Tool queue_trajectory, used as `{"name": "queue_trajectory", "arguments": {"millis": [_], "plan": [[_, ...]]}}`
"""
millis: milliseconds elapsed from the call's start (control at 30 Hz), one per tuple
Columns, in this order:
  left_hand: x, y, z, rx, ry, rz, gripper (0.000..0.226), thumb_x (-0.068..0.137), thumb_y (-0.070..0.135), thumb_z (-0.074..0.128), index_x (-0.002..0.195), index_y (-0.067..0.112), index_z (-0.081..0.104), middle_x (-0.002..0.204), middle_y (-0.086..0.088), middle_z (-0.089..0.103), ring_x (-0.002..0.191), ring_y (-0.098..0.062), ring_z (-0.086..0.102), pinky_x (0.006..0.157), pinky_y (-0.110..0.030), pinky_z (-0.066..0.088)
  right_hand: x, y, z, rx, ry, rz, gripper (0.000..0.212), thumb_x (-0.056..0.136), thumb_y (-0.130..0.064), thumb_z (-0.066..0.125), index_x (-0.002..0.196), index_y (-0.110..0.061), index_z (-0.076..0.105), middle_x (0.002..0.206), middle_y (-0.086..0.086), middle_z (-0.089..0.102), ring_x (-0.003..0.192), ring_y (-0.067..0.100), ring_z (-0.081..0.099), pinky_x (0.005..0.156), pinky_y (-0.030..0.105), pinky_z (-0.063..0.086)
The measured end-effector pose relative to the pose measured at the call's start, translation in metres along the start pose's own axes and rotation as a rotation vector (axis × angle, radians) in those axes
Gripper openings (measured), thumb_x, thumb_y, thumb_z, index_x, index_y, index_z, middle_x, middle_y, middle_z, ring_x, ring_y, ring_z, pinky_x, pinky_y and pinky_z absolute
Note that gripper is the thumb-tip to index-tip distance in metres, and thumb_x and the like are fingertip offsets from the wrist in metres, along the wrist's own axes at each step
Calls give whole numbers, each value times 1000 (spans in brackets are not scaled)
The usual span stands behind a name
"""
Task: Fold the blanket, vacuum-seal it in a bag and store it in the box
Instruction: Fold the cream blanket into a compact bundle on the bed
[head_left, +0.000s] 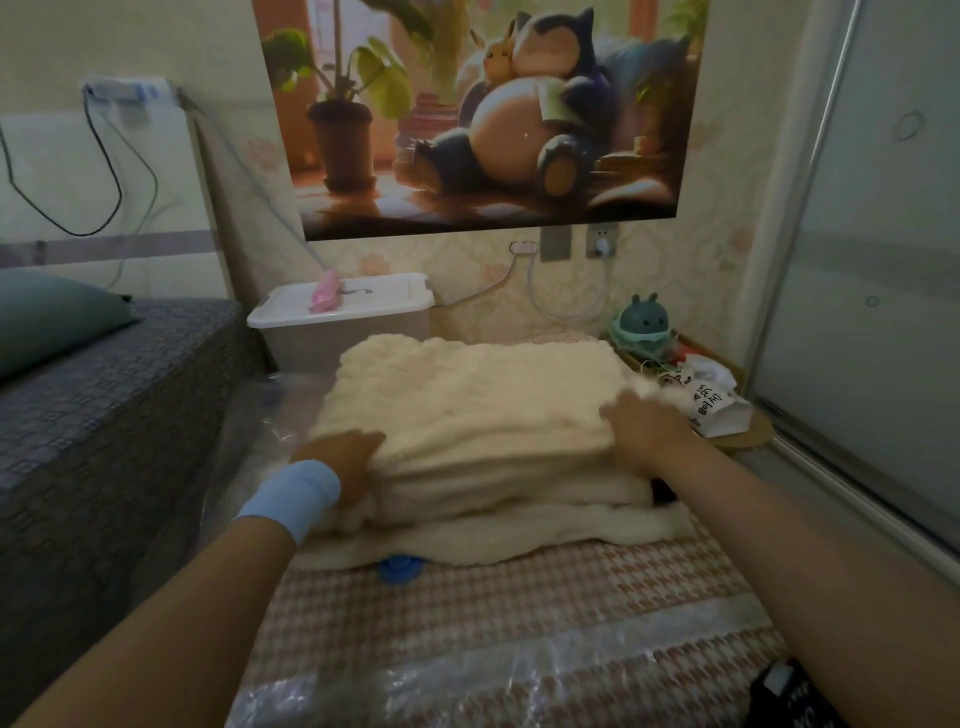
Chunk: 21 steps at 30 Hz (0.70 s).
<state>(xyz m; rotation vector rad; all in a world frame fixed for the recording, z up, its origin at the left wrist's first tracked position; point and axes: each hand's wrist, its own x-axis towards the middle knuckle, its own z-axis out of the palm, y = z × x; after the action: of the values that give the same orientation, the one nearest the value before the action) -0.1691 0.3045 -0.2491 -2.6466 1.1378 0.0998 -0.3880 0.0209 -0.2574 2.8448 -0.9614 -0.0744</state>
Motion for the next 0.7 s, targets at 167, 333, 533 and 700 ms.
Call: {"name": "queue_trajectory", "arguments": {"millis": [167,333,533,700], "plan": [[-3,9,15,-284,-489,-83,68,83,55,63,140,22,47,147,-2,39,134,-26,39,112,-39,32,-15,-28,-14,23,-841,46,31,75,-22,62,102,-8,68,100,11,63,107,35,65,100,45,49],[17,-17,9,-488,-63,-170,31,94,40,54,109,18,70,119,-5,65,105,-24,61,94,-30,43,-2,-54,-15,-11,-2,-85,29,94,-32,47,115,-16,60,115,6,63,101,25,60,78,34,44],[49,-48,48,-553,-138,-448,96,76,43,74,150,21,17,152,-16,23,136,-38,32,108,-44,36,22,-109,28,187,-262,-406,84,88,-43,60,154,-51,9,166,-3,-9,153,26,-2,118,63,8],[53,-60,67,-981,-199,-510,86,78,34,75,147,9,29,141,-18,44,124,-35,48,103,-43,43,41,-141,39,70,-384,-362,87,82,-36,63,153,-51,14,167,-1,0,152,28,10,116,63,18]]}}
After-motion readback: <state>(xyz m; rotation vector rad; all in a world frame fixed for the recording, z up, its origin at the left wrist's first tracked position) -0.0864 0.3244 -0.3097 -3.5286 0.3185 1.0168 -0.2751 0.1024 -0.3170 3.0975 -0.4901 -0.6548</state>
